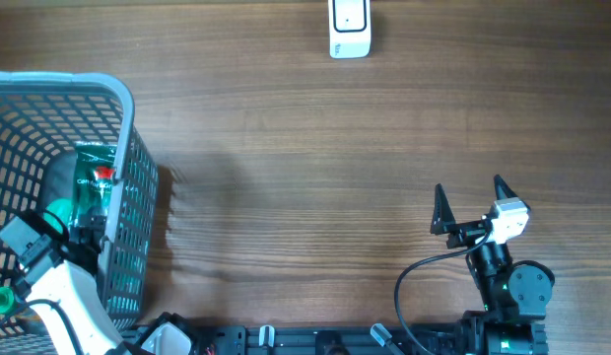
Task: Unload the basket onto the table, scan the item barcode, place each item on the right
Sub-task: 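Reach the left gripper into the basket and grasp the green 3M glove packet, then lift the glove packet out and lay it on the table center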
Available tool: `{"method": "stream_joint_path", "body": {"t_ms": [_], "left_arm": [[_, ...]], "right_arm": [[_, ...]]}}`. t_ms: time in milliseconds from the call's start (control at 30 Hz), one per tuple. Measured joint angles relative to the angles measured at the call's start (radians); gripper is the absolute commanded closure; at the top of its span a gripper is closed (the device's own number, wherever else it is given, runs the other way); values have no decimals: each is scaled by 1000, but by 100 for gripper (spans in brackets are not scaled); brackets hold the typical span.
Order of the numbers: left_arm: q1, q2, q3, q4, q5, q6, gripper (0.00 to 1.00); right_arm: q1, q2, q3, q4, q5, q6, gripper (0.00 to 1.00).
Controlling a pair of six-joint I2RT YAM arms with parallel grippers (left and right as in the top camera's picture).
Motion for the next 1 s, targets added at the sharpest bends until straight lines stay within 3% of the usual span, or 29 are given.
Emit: {"method": "stream_joint_path", "body": {"t_ms": [267,333,400,433,733,1000], "left_arm": [[6,-53,-15,83,213,55,53],[6,-98,-14,79,249,60,67],[6,-149,-8,69,271,69,92],[6,-185,-2,69,282,68,96],[8,-444,98,67,343,70,96],[8,-478,277,82,380,39,96]], "right_arm": [[0,0,0,0,0,0,0],[0,0,0,0,0,0,0],[0,0,0,0,0,0,0],[0,0,0,0,0,0,0],[0,0,0,0,0,0,0],[0,0,0,0,0,0,0]]}}
